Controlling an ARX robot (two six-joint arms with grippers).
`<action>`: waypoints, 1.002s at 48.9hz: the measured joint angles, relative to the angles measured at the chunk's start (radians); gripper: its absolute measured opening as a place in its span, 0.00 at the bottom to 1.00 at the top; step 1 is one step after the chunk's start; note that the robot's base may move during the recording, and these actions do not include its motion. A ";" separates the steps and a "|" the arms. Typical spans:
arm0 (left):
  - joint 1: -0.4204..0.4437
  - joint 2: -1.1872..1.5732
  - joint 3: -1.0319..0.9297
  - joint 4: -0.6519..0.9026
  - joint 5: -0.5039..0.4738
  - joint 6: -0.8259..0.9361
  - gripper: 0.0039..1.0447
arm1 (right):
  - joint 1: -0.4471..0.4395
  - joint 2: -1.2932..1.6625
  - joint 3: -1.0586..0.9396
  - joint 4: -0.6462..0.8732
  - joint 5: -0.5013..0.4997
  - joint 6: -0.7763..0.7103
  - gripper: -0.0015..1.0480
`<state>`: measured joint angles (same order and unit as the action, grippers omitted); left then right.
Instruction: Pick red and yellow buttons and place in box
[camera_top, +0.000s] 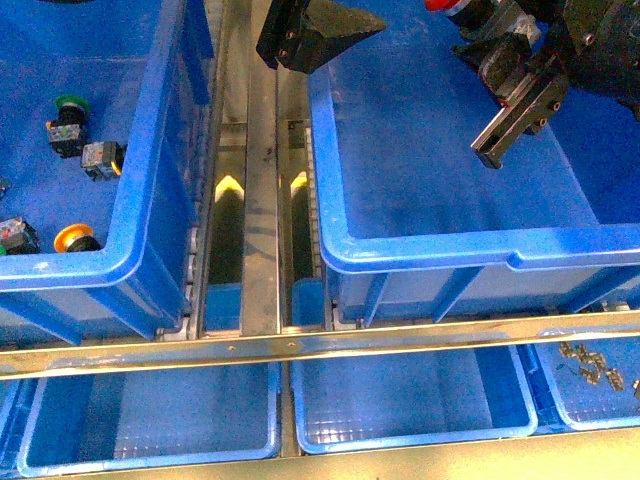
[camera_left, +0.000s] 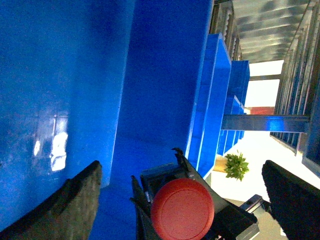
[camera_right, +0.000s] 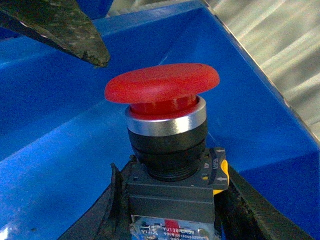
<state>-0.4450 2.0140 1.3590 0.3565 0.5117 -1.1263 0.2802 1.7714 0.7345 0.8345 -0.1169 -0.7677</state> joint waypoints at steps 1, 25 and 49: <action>0.000 -0.001 0.000 0.003 0.000 0.003 0.94 | 0.000 0.000 0.000 0.000 0.000 0.000 0.36; 0.112 -0.326 -0.343 -0.084 -0.145 0.282 0.93 | -0.040 -0.017 -0.042 0.002 -0.008 0.038 0.36; 0.234 -0.659 -1.026 0.678 -0.719 1.062 0.42 | -0.066 -0.179 -0.140 -0.037 0.054 0.146 0.35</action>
<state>-0.2108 1.3552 0.3328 1.0344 -0.2073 -0.0647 0.2146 1.5929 0.5945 0.7975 -0.0631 -0.6216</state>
